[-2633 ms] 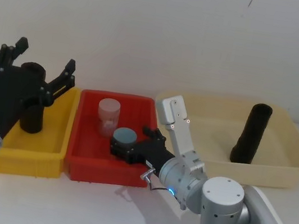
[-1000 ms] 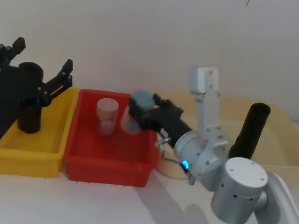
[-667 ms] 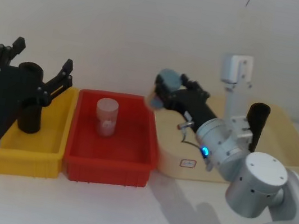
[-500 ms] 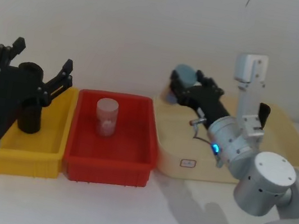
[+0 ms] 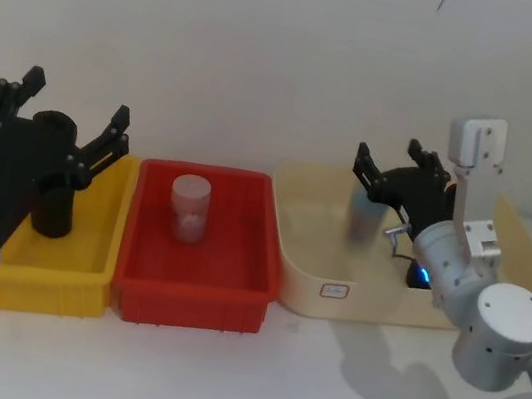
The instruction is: Pick up the garbage bag with the one hand and transfer it to the other hand.
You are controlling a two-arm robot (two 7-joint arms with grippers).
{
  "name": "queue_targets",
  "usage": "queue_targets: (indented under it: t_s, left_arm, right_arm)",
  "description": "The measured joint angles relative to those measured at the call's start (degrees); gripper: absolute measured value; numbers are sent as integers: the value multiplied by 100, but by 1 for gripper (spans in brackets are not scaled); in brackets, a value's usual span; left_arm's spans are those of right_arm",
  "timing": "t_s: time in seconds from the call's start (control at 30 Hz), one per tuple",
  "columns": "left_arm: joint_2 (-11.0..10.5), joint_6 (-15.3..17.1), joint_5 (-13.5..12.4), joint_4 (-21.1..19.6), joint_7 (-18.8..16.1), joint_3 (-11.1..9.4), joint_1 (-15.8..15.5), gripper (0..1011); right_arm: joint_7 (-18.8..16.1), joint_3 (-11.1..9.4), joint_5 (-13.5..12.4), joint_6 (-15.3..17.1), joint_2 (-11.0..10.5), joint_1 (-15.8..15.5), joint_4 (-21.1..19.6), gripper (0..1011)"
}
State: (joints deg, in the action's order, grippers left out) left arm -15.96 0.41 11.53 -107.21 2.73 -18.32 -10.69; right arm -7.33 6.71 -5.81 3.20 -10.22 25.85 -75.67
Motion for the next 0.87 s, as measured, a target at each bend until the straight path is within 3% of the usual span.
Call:
queue_targets:
  t_s: [0.3,0.87]
  left_arm:
    - [0,0,0,0,0,0,0,1001]
    - [0,0,0,0,0,0,0,1001]
  right_arm:
    - [-239,55,191,-68,-279,-106,74,1001]
    - [-858,78,-54,84,-565,-601,-670,1000]
